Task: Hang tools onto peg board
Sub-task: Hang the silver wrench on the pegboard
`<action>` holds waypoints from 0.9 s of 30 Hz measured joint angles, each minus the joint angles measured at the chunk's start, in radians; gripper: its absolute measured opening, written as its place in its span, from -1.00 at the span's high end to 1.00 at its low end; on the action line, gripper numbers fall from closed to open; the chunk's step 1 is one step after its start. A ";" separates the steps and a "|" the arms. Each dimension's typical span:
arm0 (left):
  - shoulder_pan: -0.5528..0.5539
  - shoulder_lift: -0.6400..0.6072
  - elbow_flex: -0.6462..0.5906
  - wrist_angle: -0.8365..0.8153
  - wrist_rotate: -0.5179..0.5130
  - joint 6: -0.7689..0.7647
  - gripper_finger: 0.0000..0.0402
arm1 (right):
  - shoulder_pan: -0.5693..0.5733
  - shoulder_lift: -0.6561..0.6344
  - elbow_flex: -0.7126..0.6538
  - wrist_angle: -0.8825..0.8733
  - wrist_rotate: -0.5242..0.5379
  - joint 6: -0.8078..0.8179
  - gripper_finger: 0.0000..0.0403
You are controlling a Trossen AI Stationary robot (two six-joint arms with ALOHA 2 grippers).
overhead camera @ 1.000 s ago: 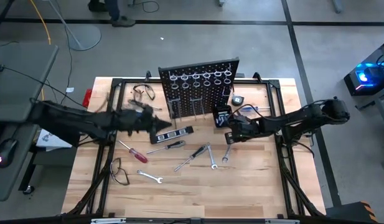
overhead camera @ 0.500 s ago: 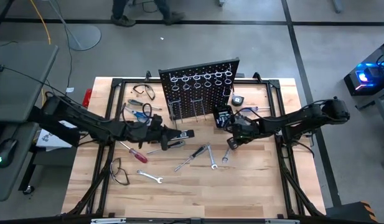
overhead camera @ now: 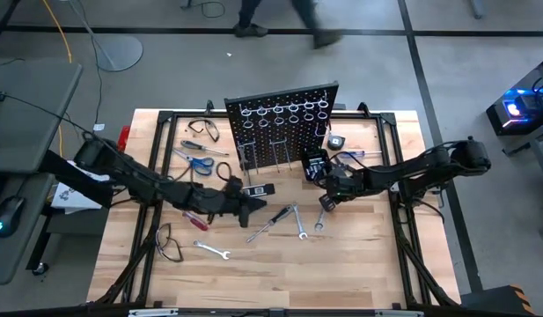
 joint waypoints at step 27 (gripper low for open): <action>0.003 0.310 0.283 0.009 0.132 0.079 1.00 | 0.045 0.063 0.001 0.087 0.075 0.019 1.00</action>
